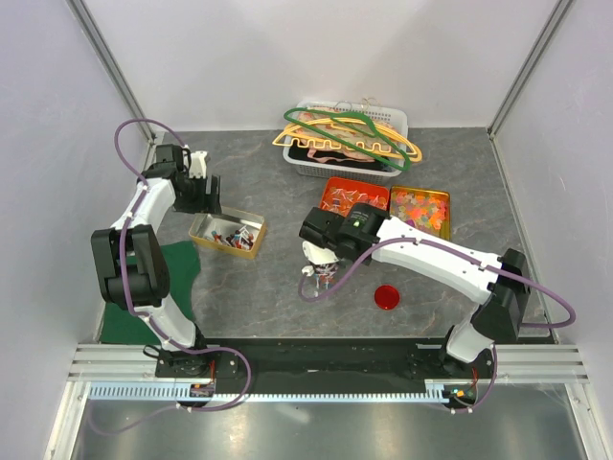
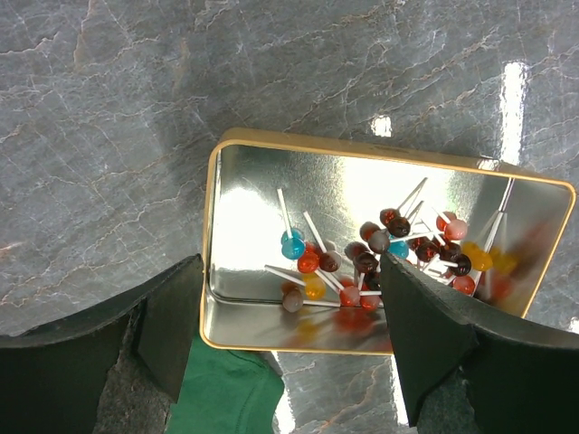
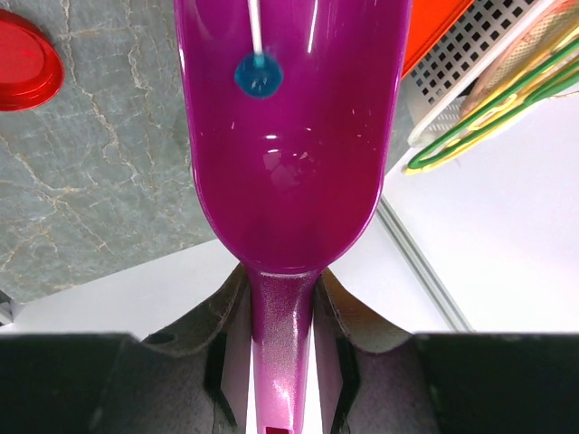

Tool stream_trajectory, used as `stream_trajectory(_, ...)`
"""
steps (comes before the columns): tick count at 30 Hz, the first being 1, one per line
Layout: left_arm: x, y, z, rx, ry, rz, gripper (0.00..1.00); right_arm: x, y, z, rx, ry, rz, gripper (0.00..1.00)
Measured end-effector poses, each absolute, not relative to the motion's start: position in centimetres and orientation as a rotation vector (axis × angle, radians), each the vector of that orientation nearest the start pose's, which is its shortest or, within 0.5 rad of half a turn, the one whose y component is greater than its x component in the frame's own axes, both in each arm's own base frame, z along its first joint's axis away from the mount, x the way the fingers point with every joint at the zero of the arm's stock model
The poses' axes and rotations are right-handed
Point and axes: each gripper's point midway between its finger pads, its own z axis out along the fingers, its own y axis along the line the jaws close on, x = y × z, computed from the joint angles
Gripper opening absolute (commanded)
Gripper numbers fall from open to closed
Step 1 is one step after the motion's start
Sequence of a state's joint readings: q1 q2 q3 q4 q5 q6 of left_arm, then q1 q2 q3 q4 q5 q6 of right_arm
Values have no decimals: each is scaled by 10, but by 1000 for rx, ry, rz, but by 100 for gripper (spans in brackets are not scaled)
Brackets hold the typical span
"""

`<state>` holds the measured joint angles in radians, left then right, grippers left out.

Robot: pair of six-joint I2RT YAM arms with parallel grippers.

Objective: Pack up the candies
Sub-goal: Place the fake candies in the packing bottle, then place the spatula at the center of the board.

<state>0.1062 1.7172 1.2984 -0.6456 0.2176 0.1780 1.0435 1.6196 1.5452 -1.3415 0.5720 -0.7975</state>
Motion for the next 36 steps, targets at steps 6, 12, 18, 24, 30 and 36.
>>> stream_trajectory(6, 390, 11, 90, 167, 2603, -189, 85, 245, 189, 215, -2206, 1722, -822, 0)
stream_trajectory(12, 391, 11, 89, 167, 2599, -187, 85, 246, 193, 218, -2197, 1696, -864, 0)
stream_trajectory(18, 391, 10, 88, 168, 2599, -188, 85, 249, 192, 222, -2188, 1680, -918, 0)
stream_trajectory(24, 392, 11, 92, 165, 2588, -190, 85, 257, 194, 236, -2127, 1692, -912, 0)
stream_trajectory(30, 393, 7, 110, 178, 2532, -226, 85, 295, 147, 234, -1946, 1927, -856, 0)
stream_trajectory(36, 388, -6, 128, 229, 2457, -288, 88, 329, 45, 225, -1430, 2229, -752, 0)
